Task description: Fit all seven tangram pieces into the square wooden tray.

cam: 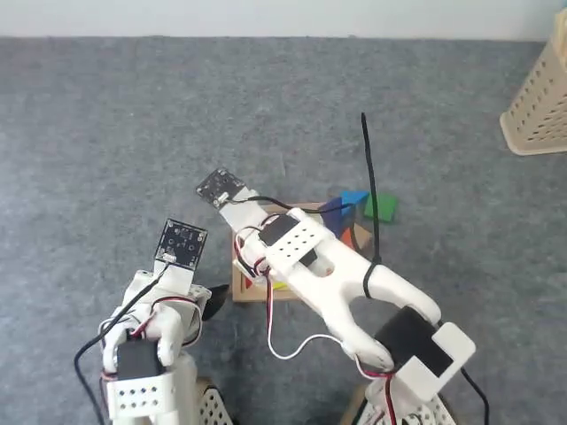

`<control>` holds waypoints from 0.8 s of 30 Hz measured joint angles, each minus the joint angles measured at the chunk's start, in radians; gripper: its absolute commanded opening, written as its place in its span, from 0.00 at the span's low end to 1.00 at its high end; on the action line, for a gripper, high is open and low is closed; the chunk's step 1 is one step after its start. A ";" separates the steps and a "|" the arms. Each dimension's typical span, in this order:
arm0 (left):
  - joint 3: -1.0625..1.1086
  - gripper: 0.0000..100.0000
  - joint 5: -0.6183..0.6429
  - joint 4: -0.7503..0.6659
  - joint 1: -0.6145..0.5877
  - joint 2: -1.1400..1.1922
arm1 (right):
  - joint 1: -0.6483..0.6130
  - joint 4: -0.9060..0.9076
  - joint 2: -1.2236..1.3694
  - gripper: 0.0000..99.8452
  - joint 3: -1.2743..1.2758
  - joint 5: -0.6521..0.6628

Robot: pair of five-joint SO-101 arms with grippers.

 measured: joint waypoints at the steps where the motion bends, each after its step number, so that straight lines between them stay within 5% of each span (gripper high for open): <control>1: 0.000 0.35 0.000 0.000 0.000 0.000 | 0.000 0.000 0.000 0.14 0.000 -0.006; 12: 0.000 0.35 0.000 0.000 0.000 0.000 | -0.002 -0.032 -0.175 0.14 0.153 0.005; 24: 0.000 0.35 0.000 0.000 0.000 0.000 | 0.002 0.063 -0.215 0.22 0.215 0.681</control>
